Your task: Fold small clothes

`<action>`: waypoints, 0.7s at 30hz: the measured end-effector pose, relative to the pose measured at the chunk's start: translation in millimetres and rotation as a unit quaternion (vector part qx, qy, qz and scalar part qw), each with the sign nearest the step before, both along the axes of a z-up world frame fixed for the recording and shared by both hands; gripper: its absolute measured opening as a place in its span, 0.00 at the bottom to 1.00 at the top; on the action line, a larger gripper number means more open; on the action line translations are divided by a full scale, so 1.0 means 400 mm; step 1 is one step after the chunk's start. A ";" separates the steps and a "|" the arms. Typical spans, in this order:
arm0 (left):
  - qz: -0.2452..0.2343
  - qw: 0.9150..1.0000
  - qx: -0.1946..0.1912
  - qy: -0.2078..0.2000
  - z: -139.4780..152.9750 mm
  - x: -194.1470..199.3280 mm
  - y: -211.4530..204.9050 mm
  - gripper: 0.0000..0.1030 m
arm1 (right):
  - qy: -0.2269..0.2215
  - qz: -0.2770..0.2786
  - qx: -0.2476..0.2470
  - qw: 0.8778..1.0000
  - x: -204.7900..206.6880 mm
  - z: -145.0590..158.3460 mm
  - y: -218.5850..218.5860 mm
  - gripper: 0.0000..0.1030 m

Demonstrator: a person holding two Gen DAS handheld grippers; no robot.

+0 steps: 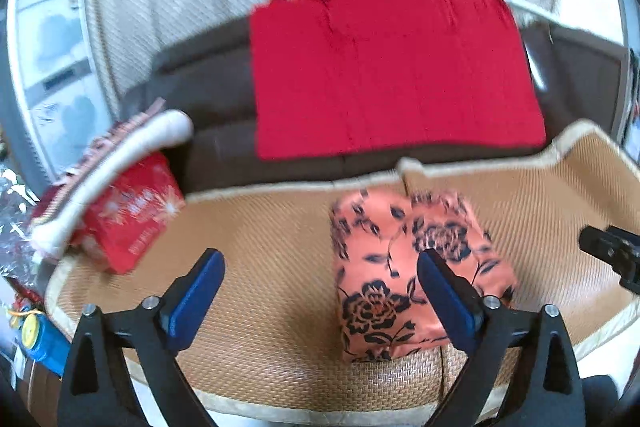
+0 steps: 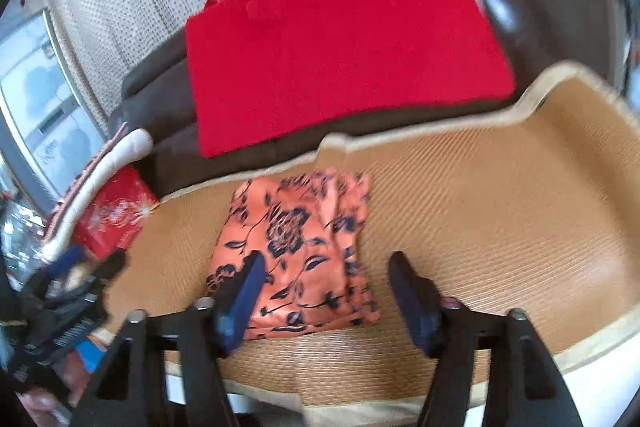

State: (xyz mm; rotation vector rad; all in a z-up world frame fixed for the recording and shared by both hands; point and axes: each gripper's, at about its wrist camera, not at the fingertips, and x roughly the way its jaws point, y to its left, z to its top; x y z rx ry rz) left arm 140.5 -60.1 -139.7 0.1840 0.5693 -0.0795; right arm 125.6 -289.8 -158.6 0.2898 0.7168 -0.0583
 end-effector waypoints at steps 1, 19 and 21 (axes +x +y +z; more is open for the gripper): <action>0.007 1.000 0.001 -0.014 0.019 -0.018 0.004 0.98 | -0.006 -0.006 -0.017 1.000 -0.020 0.024 0.008 0.69; 0.042 0.992 -0.034 -0.117 0.218 -0.209 0.089 0.98 | -0.114 0.031 -0.085 0.989 -0.214 0.266 0.173 0.69; 0.042 0.991 -0.033 -0.127 0.232 -0.227 0.092 0.98 | -0.123 0.037 -0.086 0.988 -0.228 0.284 0.186 0.69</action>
